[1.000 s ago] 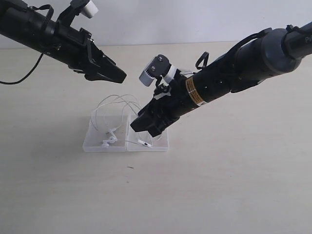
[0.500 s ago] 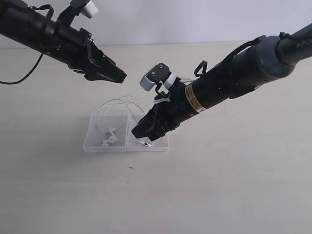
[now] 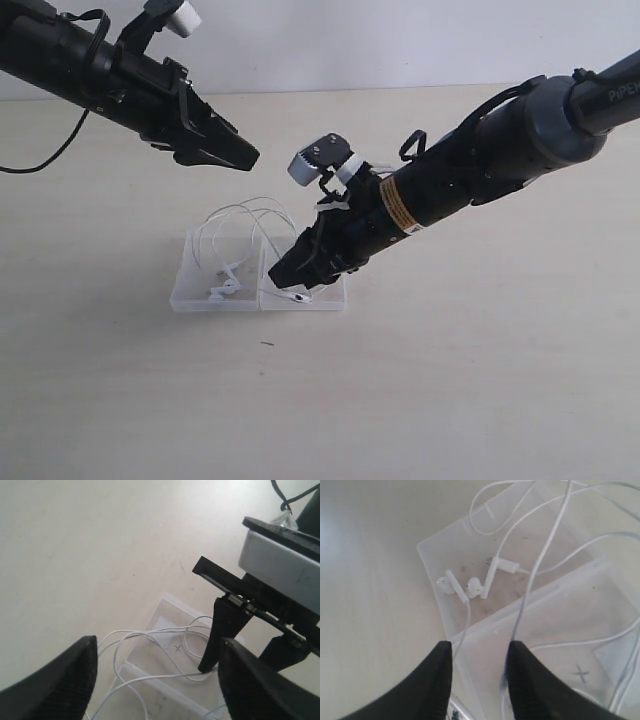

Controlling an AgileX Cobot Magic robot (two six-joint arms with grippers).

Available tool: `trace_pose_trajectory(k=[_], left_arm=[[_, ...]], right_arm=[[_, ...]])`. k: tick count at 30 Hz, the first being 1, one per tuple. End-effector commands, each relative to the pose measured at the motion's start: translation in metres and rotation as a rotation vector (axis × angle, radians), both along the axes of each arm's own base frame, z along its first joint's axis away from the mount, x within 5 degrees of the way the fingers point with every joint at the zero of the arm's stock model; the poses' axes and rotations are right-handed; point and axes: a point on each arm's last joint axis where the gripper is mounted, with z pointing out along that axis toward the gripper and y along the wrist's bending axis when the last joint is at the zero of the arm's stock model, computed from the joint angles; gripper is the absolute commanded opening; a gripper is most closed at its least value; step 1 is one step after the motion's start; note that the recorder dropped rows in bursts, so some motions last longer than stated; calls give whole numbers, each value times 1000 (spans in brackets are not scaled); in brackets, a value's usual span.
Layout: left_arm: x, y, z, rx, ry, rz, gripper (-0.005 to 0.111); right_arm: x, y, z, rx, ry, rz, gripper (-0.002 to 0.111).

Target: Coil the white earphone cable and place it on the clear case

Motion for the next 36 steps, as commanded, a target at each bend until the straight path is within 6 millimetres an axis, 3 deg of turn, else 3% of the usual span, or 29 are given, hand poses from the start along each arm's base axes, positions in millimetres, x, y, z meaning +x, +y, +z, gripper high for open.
trace_pose_trajectory(k=[1, 7, 13, 24, 29, 36], left_arm=[[0, 0, 7, -18, -11, 9, 66], [1, 0, 7, -22, -8, 11, 66], [1, 0, 7, -21, -10, 13, 66], [1, 0, 7, -22, -11, 12, 66], [1, -1, 7, -29, -12, 15, 66], [1, -2, 9, -51, -7, 21, 65]], right_arm=[[4, -3, -1, -41, -23, -58, 48], [10, -6, 12, -63, -92, -102, 63], [9, -6, 21, -50, -108, -100, 63], [3, -17, 12, -131, -134, -142, 63], [0, -25, 29, -164, -205, -193, 65], [-11, -35, 67, -147, -305, -233, 71]])
